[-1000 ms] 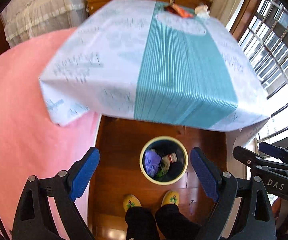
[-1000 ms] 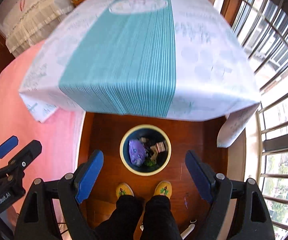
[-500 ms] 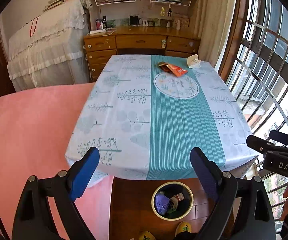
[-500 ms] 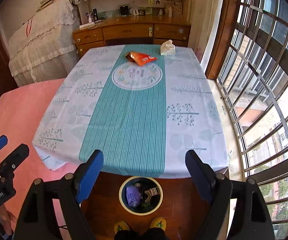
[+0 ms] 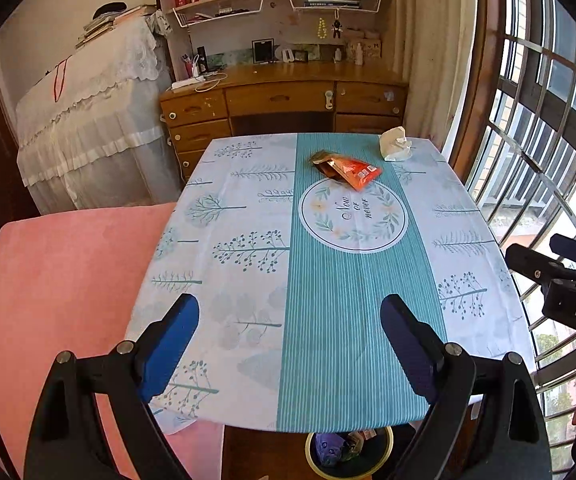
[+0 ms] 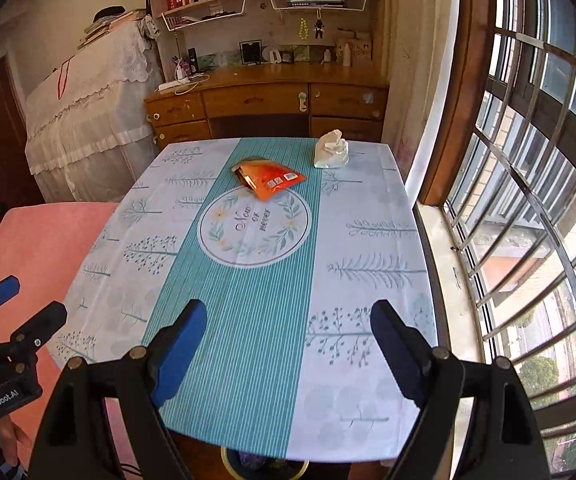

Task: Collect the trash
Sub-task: 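Raise both tools back over the table toward the orange packet and tissue, then grasp the orange snack packet with the left gripper while the right grasps the white tissue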

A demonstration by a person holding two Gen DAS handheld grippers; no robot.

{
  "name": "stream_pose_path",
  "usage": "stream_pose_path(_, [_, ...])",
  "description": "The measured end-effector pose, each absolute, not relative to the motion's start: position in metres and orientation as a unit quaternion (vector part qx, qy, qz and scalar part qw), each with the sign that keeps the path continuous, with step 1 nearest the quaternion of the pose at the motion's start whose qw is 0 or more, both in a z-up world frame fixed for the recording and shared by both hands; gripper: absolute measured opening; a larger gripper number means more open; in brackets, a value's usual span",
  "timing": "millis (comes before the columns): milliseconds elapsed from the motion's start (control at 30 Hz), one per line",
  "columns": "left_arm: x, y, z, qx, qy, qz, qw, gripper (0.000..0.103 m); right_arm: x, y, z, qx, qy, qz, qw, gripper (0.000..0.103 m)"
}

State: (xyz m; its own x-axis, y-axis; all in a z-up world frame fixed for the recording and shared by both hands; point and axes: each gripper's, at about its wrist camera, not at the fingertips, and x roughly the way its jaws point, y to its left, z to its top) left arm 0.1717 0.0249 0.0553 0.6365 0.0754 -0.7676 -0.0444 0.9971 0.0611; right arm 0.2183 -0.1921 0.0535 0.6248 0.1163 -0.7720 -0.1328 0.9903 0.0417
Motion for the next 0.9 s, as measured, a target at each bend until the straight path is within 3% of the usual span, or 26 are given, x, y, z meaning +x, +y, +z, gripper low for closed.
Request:
stream_pose_path(433, [0.366, -0.056, -0.001, -0.032, 0.517, 0.055, 0.853, 0.091, 0.397, -0.278, 0.003, -0.017, 0.466, 0.127, 0.875, 0.085])
stream_pose_path(900, [0.523, -0.017, -0.073, -0.154, 0.562, 0.117, 0.804, 0.091, 0.592, -0.266, -0.053, 0.026, 0.499, 0.151, 0.853, 0.085])
